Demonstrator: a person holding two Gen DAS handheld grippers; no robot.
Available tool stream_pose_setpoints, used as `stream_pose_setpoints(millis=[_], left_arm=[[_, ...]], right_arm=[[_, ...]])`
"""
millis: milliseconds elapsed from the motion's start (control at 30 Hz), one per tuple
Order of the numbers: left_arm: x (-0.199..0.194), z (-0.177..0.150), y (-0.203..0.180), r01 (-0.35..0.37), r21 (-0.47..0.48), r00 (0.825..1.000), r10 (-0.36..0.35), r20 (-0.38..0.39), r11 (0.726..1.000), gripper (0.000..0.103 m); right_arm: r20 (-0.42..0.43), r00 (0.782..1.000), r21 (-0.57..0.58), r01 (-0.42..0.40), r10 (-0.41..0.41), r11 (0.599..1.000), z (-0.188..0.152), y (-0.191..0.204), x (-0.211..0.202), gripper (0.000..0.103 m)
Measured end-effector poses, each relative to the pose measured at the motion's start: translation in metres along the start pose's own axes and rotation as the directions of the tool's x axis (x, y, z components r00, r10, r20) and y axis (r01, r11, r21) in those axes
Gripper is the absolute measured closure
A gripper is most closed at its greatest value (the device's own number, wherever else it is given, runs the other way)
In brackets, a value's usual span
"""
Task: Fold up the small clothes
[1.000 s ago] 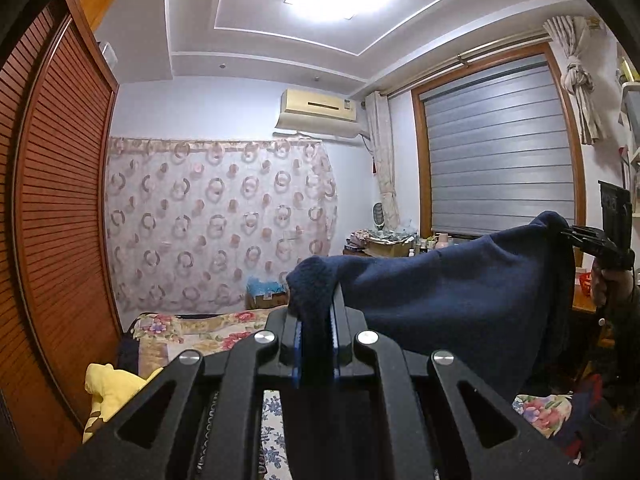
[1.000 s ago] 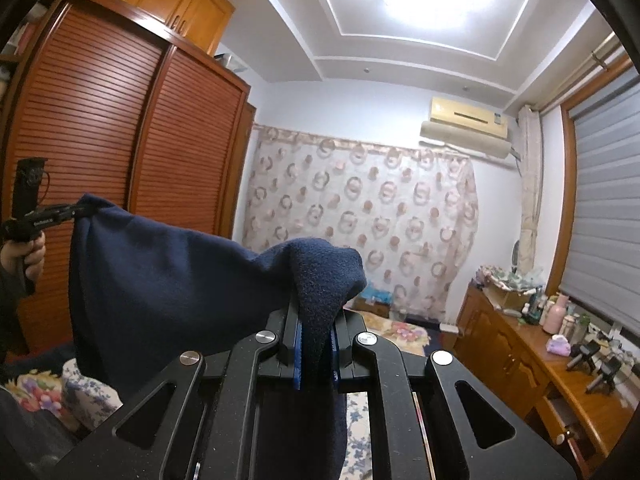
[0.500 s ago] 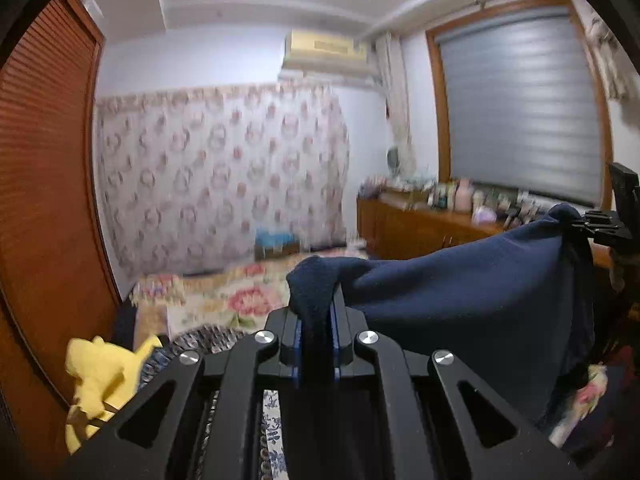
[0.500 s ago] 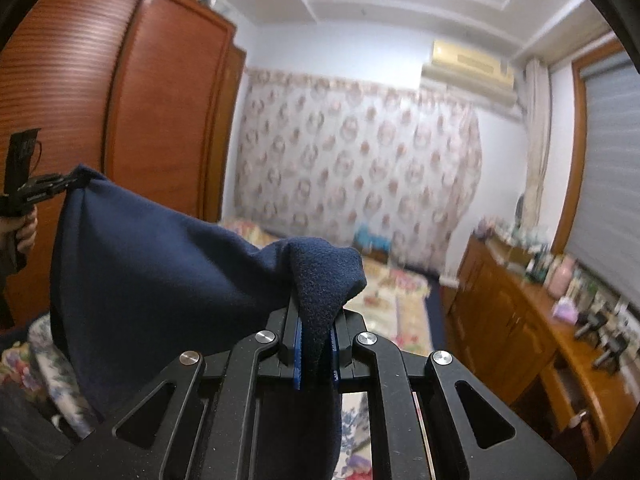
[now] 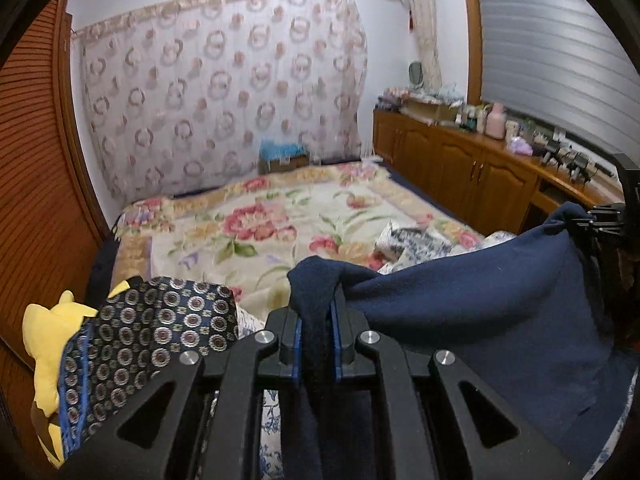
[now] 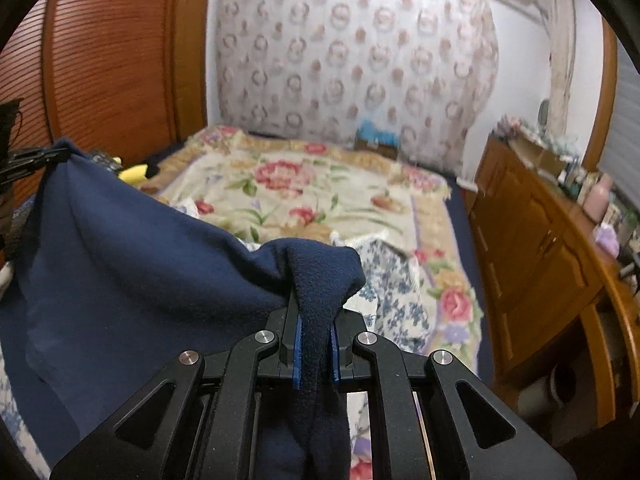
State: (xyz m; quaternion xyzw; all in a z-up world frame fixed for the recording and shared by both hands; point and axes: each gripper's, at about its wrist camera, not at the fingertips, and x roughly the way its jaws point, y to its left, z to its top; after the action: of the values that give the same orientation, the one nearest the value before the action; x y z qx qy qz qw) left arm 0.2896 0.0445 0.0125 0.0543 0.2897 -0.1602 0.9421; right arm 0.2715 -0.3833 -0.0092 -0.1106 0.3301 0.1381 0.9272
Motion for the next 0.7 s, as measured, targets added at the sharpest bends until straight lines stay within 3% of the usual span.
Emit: stream_pose_setpoints(millis=[333, 533, 600, 700], left_arm=[[0.036, -0.009, 0.001, 0.013, -0.045, 0.993, -0.018, -0.12, 0.999, 0.087], [0.018, -0.011, -0.003, 0.018, -0.029, 0.994, -0.021, -0.111, 0.999, 0.076], [0.012, -0.01, -0.004, 0.017, -0.023, 0.994, -0.019, -0.104, 1.0, 0.064], [-0.005, -0.015, -0.006, 0.047, -0.029, 0.994, -0.05, -0.093, 0.998, 0.047]], right_arm=[[-0.101, 0.995, 0.05, -0.024, 0.029, 0.998, -0.013, -0.011, 0.049, 0.094], [-0.102, 0.994, 0.071, 0.04, -0.033, 0.997, -0.009, -0.016, 0.047, 0.067], [-0.084, 0.995, 0.084, 0.063, -0.056, 0.994, -0.008, -0.018, 0.039, 0.051], [-0.061, 0.996, 0.101, 0.078, -0.072, 0.992, -0.008, -0.019, 0.024, 0.048]])
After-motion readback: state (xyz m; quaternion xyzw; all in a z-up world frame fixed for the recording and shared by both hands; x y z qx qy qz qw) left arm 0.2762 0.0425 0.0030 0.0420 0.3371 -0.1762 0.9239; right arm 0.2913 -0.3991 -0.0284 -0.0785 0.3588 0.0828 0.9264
